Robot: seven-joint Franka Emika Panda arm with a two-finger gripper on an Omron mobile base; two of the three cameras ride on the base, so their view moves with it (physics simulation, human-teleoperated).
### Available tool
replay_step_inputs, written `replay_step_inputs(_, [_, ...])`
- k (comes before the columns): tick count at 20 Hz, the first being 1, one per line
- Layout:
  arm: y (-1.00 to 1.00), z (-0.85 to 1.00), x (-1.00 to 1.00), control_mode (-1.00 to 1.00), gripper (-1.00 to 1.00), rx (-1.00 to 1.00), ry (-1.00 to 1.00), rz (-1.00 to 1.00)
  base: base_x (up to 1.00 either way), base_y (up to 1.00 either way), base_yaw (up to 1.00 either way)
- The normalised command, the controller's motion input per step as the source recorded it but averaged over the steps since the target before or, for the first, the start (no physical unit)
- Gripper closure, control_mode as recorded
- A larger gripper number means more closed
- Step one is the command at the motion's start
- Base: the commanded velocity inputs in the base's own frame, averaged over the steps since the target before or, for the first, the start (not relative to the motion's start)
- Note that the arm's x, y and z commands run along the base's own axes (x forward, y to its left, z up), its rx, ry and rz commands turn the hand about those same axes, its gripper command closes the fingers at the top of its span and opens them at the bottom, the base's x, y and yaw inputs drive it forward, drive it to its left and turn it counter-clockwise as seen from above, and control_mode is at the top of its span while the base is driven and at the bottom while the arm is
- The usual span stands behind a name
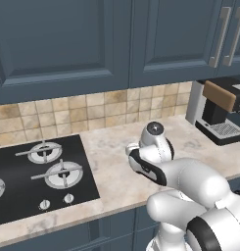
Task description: Move the drinks to the dining counter.
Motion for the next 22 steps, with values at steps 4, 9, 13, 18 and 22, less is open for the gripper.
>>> replay_step_inputs(4, [0.00,0.00,0.00,-1.00,1.00,0.00,0.00,0.00,0.00,0.00,0.00])
replay_step_inputs(9, [0.00,0.00,-0.18,-1.00,1.00,0.00,-0.01,0.00,0.00,0.00,0.00])
replay_step_inputs(13, [-0.16,0.21,-0.57,-1.00,1.00,0.02,-0.09,0.01,0.00,0.00,0.00])
replay_step_inputs(18, [-0.33,0.42,-0.65,-1.00,1.00,0.00,-0.04,0.06,0.00,0.00,0.00])
replay_step_inputs(22, [-0.33,0.34,-0.75,-1.00,1.00,0.01,-0.04,0.11,0.00,0.00,0.00])
